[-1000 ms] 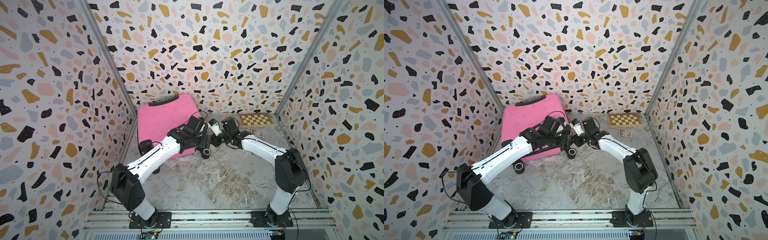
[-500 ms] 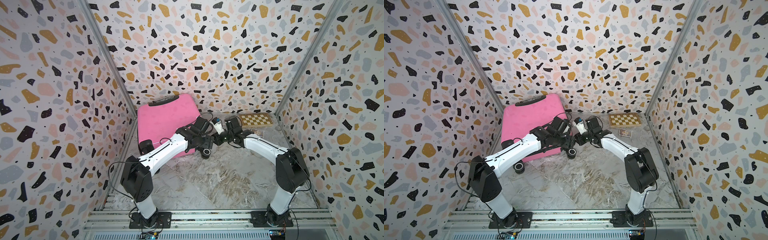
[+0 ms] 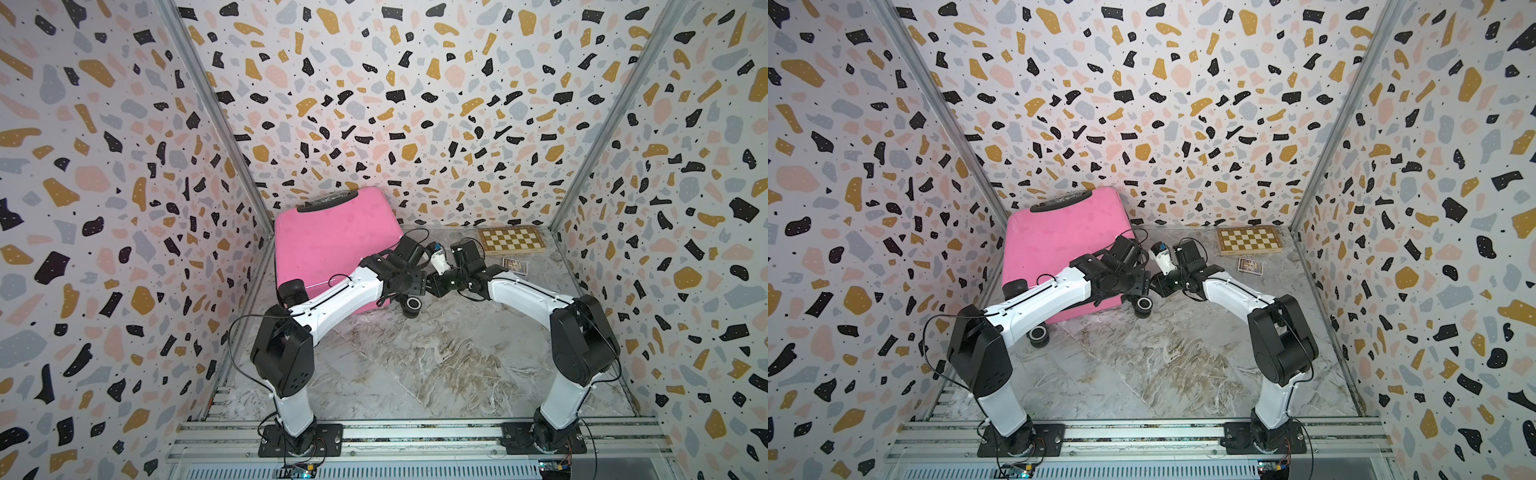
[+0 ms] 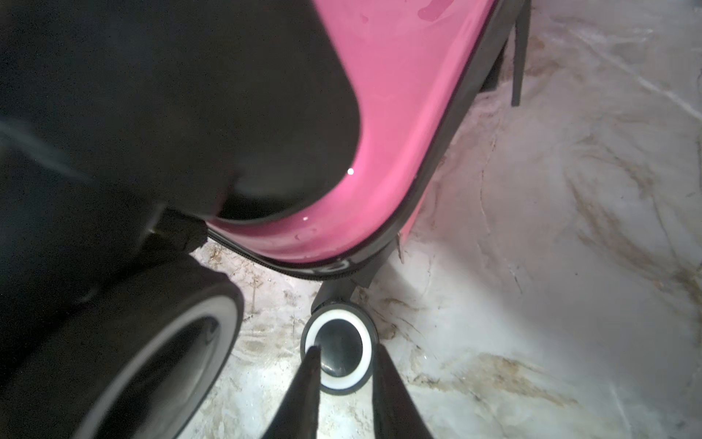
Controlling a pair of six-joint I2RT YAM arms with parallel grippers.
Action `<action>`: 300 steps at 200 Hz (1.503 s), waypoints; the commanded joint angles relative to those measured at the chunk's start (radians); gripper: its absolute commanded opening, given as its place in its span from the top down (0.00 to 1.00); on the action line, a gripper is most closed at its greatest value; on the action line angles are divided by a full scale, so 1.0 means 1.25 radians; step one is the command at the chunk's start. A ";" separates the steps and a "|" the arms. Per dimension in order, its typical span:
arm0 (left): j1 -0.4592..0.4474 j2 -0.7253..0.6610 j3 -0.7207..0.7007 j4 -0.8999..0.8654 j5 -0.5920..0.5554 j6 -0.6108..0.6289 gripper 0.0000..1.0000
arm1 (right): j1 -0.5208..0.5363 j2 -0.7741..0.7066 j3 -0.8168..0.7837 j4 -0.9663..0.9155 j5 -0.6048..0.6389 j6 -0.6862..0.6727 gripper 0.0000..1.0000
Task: Close the suitcase zippers
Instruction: Adjust the suitcase at the center of the board, then zip the zipper on the suitcase.
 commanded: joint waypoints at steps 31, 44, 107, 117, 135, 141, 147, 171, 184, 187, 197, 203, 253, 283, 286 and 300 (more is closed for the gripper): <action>-0.008 -0.003 0.016 0.010 -0.027 0.004 0.57 | -0.045 -0.085 -0.043 0.019 0.025 0.013 0.69; -0.008 -0.016 0.004 0.012 -0.006 0.016 0.66 | -0.066 -0.101 -0.064 0.032 0.025 0.017 0.66; -0.008 -0.152 -0.100 0.012 0.252 0.161 0.68 | -0.113 -0.148 -0.212 0.152 -0.073 -0.008 0.57; -0.008 -0.174 -0.116 -0.003 0.278 0.180 0.68 | -0.113 -0.163 -0.256 0.212 -0.116 -0.012 0.56; -0.007 -0.220 -0.147 -0.014 0.301 0.194 0.69 | -0.111 -0.188 -0.335 0.340 -0.180 -0.007 0.54; -0.008 -0.233 -0.156 -0.016 0.310 0.198 0.70 | -0.110 -0.194 -0.365 0.394 -0.200 -0.007 0.53; -0.008 -0.245 -0.159 -0.022 0.319 0.203 0.70 | -0.108 -0.198 -0.394 0.442 -0.225 -0.022 0.52; -0.008 -0.274 -0.159 -0.042 0.323 0.204 0.73 | -0.061 -0.211 -0.477 0.582 -0.260 -0.129 0.49; -0.008 -0.286 -0.153 -0.050 0.323 0.206 0.74 | -0.021 -0.205 -0.479 0.589 -0.228 -0.194 0.49; -0.007 -0.287 -0.152 -0.050 0.323 0.205 0.74 | -0.015 -0.201 -0.480 0.594 -0.224 -0.200 0.49; -0.008 -0.295 -0.152 -0.052 0.317 0.206 0.74 | -0.002 -0.185 -0.477 0.620 -0.228 -0.204 0.49; -0.008 -0.298 -0.151 -0.053 0.314 0.207 0.74 | 0.001 -0.174 -0.473 0.639 -0.239 -0.196 0.49; -0.008 -0.307 -0.143 -0.076 0.317 0.211 0.75 | 0.042 -0.084 -0.402 0.666 -0.220 -0.204 0.50; -0.008 -0.322 -0.140 -0.077 0.317 0.208 0.75 | 0.047 -0.037 -0.367 0.665 -0.223 -0.202 0.50; -0.008 -0.322 -0.140 -0.077 0.319 0.208 0.75 | 0.047 -0.034 -0.364 0.666 -0.223 -0.202 0.51; -0.007 -0.327 -0.142 -0.074 0.330 0.204 0.75 | 0.048 -0.016 -0.351 0.663 -0.220 -0.202 0.52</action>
